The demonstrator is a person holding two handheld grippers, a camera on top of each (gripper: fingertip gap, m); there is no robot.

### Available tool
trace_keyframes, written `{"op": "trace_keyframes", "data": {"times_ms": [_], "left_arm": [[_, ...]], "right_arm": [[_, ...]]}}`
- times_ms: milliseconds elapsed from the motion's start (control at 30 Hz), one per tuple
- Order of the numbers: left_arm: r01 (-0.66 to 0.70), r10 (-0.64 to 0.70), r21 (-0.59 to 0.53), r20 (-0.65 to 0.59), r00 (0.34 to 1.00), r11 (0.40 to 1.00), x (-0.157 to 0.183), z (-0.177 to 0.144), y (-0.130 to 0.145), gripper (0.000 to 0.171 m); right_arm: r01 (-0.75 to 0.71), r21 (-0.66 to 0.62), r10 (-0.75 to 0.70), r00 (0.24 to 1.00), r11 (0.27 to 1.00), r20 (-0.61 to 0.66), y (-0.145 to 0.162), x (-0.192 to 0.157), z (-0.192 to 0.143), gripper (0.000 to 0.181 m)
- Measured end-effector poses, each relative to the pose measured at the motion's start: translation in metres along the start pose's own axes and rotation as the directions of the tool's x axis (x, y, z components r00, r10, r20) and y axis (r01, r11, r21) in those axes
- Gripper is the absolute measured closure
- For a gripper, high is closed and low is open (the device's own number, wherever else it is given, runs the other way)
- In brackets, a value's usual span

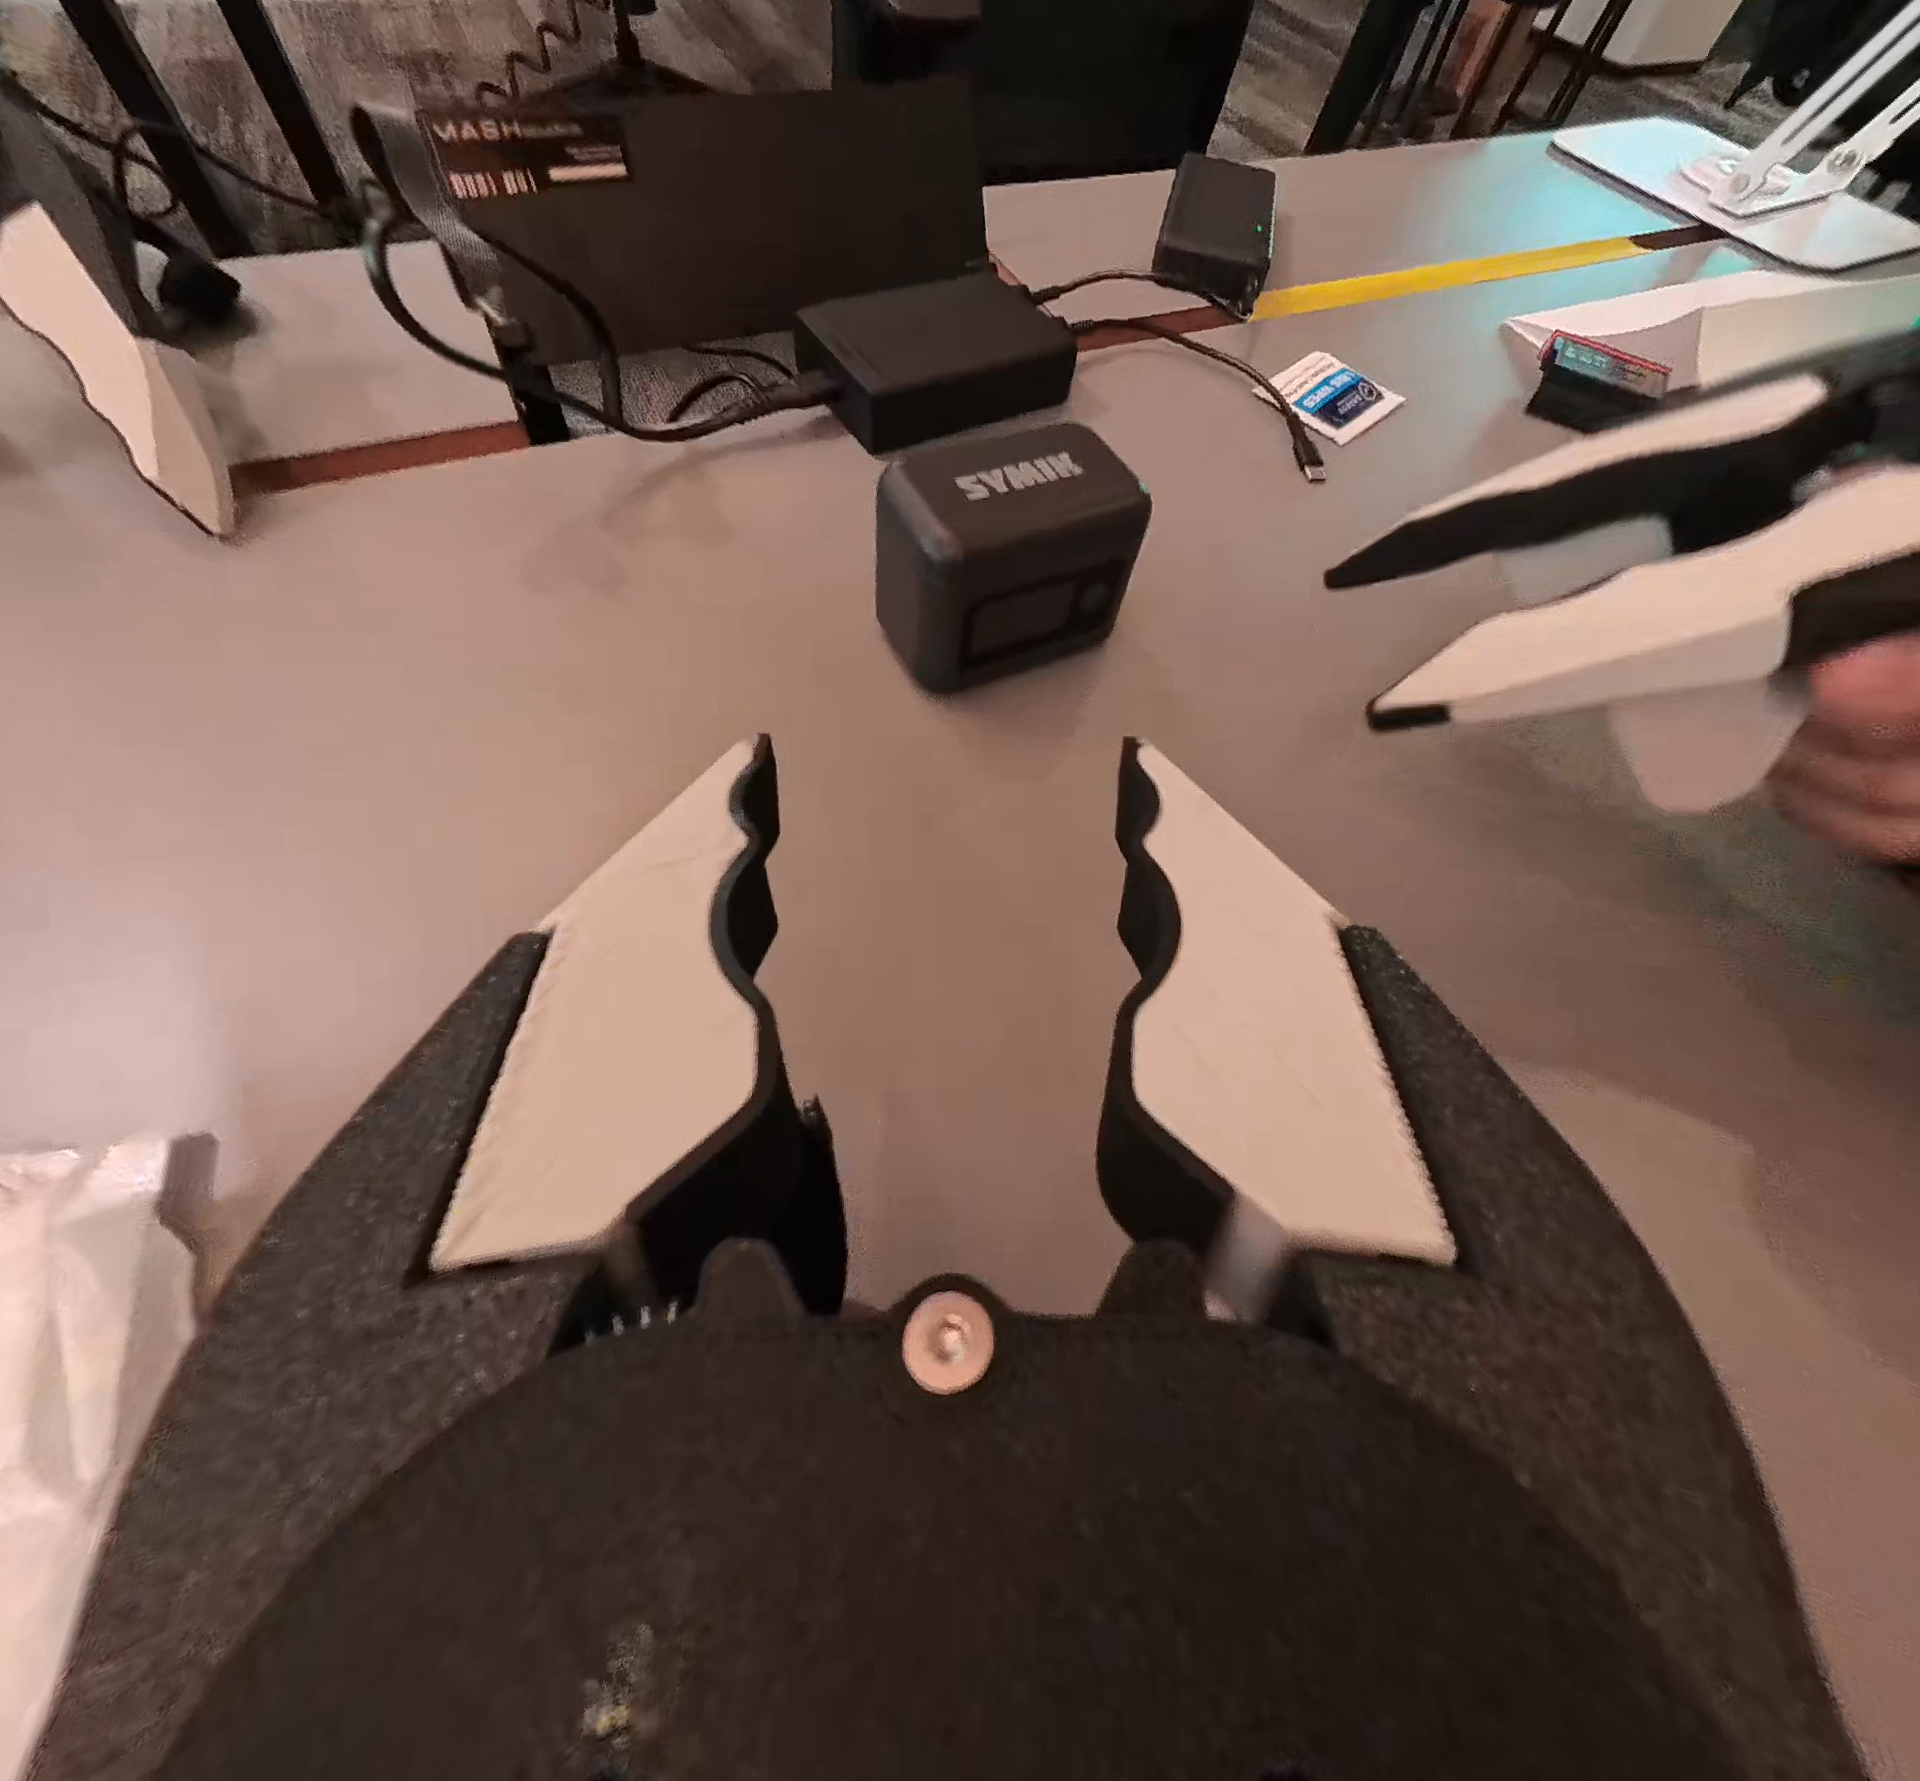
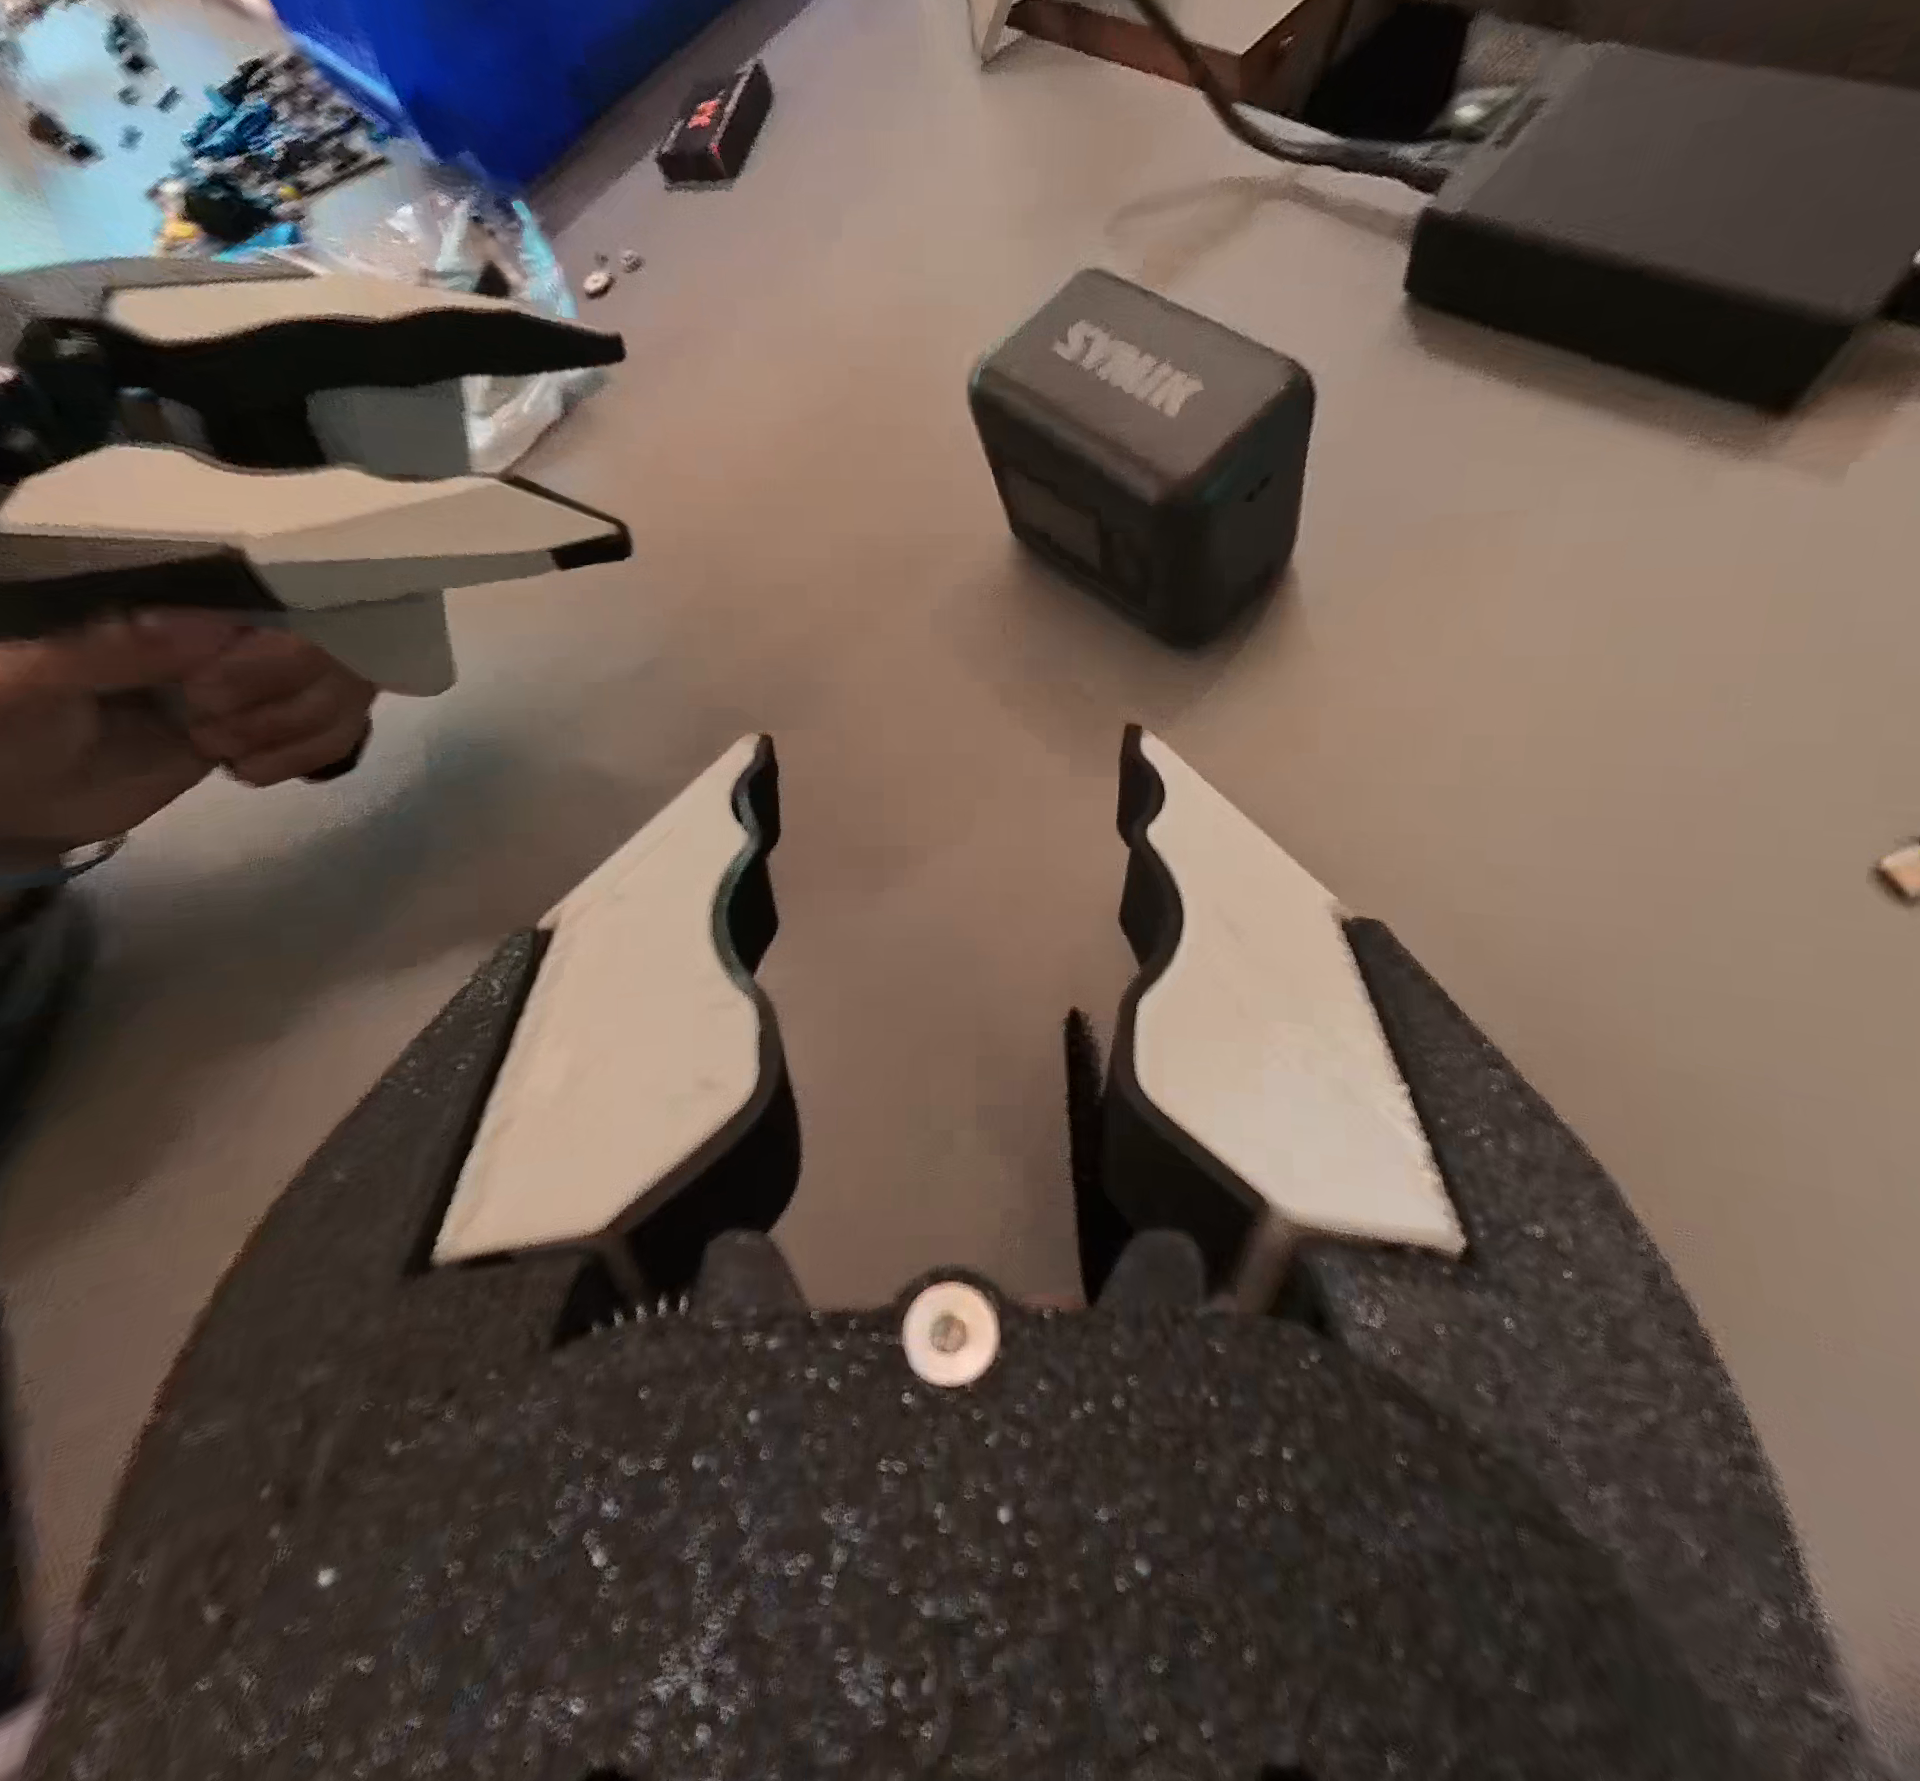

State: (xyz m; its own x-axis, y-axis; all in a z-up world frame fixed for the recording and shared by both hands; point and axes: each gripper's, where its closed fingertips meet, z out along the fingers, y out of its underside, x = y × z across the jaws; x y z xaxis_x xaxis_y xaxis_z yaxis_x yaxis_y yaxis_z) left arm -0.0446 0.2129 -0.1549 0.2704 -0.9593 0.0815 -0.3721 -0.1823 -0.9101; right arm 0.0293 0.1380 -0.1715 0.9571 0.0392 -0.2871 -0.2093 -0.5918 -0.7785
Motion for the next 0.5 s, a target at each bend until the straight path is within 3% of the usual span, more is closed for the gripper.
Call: {"op": "trace_keyframes", "data": {"times_ms": [200, 367, 500], "left_arm": [[-0.089, 0.088, -0.014, -0.052, 0.995, 0.996, 0.002, 0.007, -0.01, 0.106], [-0.063, 0.06, -0.039, -0.074, 0.995, 0.997, 0.005, 0.016, 0.0, 0.106], [-0.018, 0.015, -0.059, -0.049, 0.999, 0.998, 0.007, 0.018, 0.011, 0.106]], "right_arm": [[0.145, -0.227, -0.125, 0.987, 0.963, 0.1, -0.014, 0.019, 0.0, 0.112], [0.23, -0.253, -0.138, 0.933, 0.94, 0.333, -0.012, 0.013, 0.006, 0.108], [0.315, -0.177, -0.211, 0.873, 0.933, 0.439, -0.017, 0.031, 0.015, 0.114]]}}
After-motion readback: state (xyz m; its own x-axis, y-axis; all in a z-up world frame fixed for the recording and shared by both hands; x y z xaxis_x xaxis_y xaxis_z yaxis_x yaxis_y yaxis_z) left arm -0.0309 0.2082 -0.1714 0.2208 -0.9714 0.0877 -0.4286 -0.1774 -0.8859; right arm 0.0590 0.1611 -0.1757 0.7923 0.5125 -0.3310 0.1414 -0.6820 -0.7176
